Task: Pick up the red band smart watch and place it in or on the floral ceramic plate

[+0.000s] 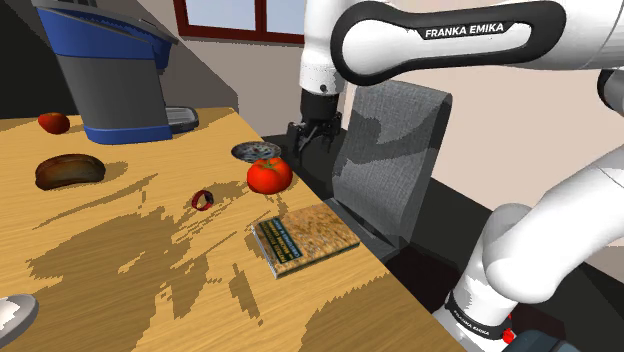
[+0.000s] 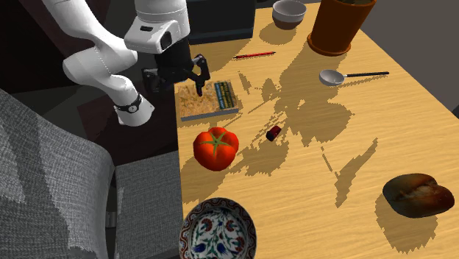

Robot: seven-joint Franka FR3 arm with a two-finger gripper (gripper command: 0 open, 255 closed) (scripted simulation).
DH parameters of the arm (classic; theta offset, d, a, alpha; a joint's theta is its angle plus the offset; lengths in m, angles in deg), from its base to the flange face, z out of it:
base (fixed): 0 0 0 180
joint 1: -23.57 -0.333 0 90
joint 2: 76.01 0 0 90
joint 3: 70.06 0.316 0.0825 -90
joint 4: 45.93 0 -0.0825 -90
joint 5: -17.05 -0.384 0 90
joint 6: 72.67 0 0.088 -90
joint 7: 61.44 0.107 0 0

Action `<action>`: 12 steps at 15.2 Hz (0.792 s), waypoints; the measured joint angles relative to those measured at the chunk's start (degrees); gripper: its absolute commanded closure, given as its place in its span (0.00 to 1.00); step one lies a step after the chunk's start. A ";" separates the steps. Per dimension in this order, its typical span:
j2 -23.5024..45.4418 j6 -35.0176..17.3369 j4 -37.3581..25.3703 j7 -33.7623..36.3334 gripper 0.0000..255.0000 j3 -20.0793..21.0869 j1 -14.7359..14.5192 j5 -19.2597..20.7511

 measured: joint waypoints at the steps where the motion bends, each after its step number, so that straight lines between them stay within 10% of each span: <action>1: 2.04 -0.47 -1.49 1.31 0.00 0.93 -0.04 0.22; 12: 25.16 -3.68 -19.15 15.49 0.00 8.60 -2.31 7.37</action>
